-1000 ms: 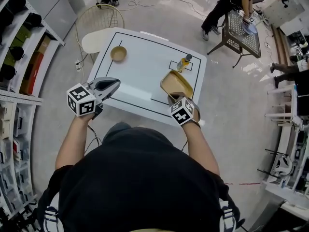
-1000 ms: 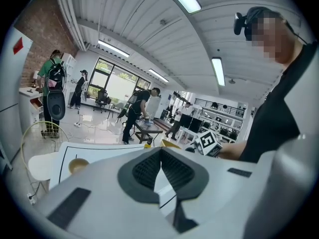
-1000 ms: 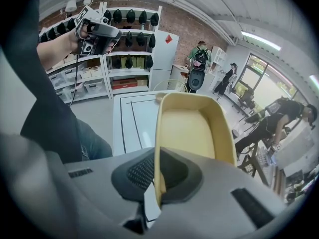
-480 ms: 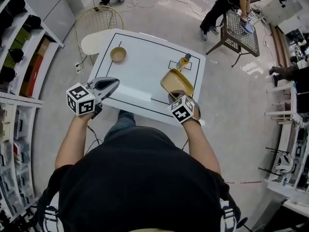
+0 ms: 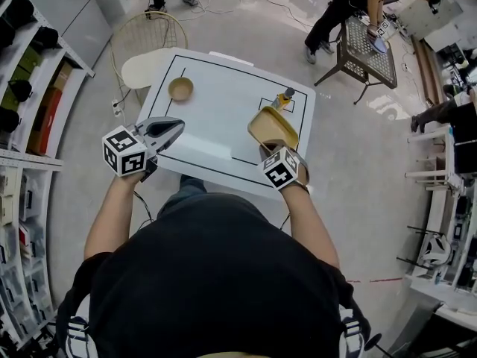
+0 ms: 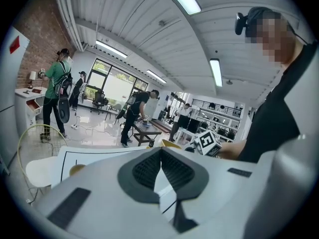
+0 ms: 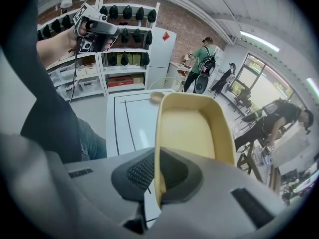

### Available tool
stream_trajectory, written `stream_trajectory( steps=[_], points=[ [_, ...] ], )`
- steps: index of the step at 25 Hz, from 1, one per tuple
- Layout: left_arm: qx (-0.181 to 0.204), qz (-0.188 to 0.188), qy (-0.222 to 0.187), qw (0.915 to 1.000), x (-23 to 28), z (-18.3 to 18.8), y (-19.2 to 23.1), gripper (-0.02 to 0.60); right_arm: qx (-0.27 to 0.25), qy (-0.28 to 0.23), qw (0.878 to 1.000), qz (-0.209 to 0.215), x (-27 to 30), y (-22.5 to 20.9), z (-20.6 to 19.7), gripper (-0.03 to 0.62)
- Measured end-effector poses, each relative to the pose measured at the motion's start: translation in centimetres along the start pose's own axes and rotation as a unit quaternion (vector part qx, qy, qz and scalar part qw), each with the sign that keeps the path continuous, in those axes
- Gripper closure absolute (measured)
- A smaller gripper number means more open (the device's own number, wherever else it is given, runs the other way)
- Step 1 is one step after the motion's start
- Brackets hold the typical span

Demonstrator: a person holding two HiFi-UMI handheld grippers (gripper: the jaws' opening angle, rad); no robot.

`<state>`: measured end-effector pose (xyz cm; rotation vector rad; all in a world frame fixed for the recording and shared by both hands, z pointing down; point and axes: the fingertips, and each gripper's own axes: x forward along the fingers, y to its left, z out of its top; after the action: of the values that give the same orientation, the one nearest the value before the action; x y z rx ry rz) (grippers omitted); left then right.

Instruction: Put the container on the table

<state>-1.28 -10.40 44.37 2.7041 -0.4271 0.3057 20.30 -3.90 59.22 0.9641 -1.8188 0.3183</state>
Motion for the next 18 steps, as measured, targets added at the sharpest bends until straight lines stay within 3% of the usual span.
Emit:
stream_trajectory(
  steps=[18],
  points=[
    [-0.001, -0.023, 0.009, 0.9997, 2.4, 1.6, 4.2, 0.574, 0.026, 0.001, 1.0, -0.011, 2.0, -3.1, 2.1, 0.586]
  ],
)
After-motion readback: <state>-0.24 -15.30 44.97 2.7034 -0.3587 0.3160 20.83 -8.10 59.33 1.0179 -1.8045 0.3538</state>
